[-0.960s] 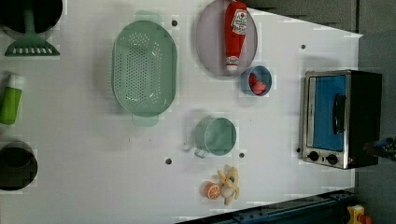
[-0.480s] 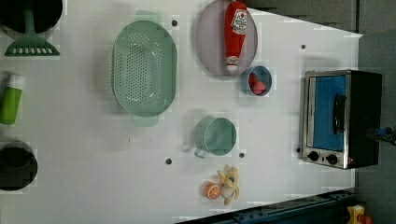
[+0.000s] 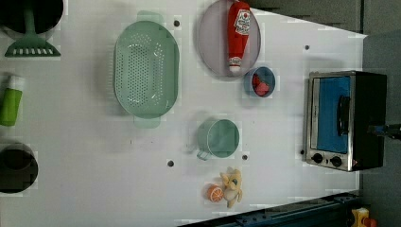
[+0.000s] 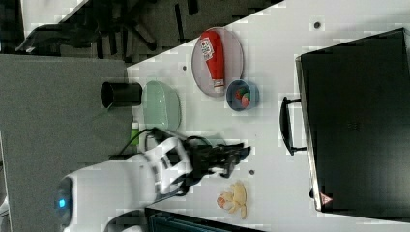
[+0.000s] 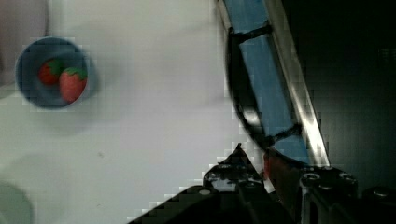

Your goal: Flap open oven.

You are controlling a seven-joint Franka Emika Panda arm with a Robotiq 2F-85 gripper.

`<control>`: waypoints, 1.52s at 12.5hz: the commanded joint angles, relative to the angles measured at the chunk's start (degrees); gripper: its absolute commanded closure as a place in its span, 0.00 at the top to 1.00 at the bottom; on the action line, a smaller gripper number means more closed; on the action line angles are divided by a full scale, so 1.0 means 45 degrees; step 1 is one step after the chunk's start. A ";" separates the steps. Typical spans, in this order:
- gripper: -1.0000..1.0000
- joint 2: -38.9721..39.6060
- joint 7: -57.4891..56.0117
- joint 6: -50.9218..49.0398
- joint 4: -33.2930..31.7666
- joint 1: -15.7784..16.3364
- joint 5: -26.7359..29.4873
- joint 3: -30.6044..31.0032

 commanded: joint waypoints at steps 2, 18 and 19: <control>0.17 0.1345 -0.2142 0.1741 0.0040 -0.0078 -0.0058 -0.0472; 0.17 0.4695 -0.3413 0.4598 -0.0071 0.0115 -0.0021 -0.0473; 0.17 0.4694 -0.3404 0.4552 -0.0125 0.0237 -0.0198 -0.0386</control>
